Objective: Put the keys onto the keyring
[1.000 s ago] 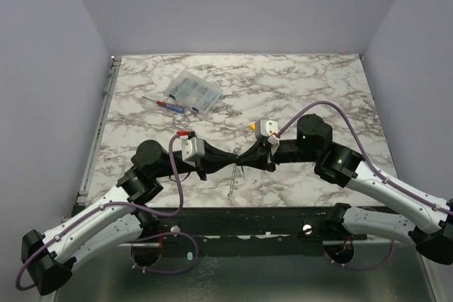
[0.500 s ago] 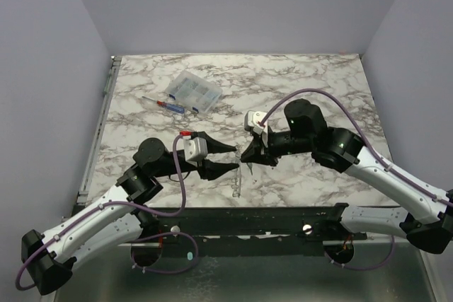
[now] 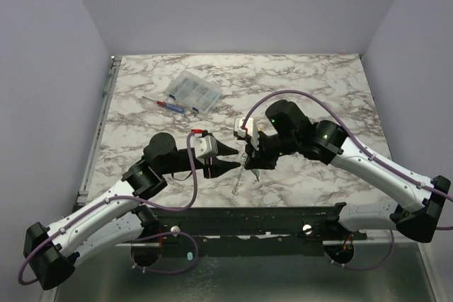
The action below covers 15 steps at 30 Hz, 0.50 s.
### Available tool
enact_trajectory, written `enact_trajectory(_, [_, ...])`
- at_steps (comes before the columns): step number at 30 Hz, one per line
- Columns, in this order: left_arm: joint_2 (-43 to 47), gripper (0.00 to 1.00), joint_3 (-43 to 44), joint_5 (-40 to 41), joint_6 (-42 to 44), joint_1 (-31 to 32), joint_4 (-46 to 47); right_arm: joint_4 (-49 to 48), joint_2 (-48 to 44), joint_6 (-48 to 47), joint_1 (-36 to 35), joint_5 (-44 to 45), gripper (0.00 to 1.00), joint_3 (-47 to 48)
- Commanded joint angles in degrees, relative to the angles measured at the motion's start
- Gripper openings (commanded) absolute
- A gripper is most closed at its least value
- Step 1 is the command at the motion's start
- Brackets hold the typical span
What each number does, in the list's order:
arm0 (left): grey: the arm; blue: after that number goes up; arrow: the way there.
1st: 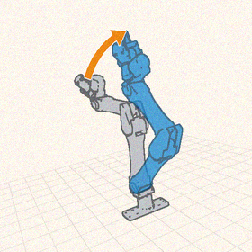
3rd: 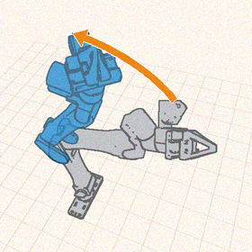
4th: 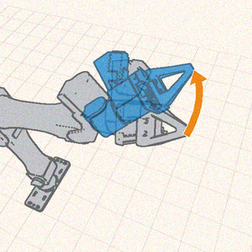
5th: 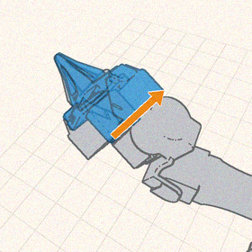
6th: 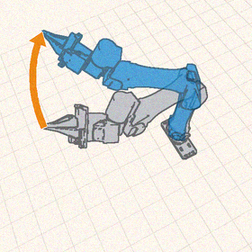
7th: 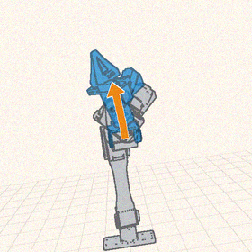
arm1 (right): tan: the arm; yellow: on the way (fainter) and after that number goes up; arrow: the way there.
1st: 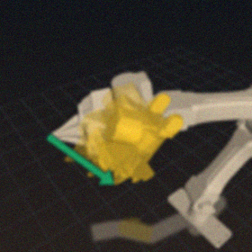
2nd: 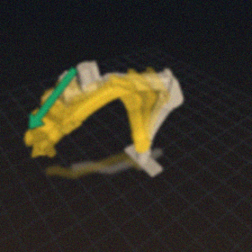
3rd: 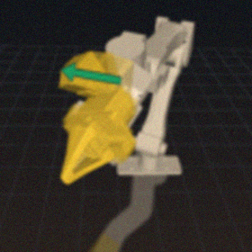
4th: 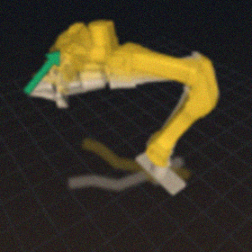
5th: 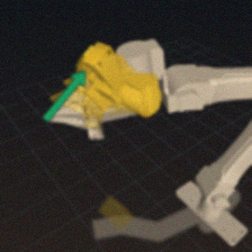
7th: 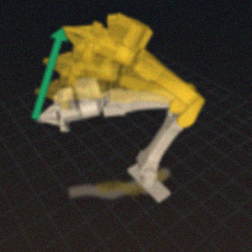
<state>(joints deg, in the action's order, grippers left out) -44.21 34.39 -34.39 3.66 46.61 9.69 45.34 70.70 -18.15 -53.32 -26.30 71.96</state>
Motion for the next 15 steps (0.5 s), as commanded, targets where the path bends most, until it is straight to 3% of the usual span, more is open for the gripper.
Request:
enact_trajectory(1, [-1.2, 0.41, 2.2, -2.3, 0.0, 0.1, -1.1, 0.3, -0.9, -1.0, -0.8, -2.2, 0.01, 1.4])
enact_trajectory(15, [-3.1, 0.32, 1.7, -5.6, -2.5, 0.1, 2.0, -3.5, -2.4, -0.9, -2.2, -4.4, 0.01, 0.2])
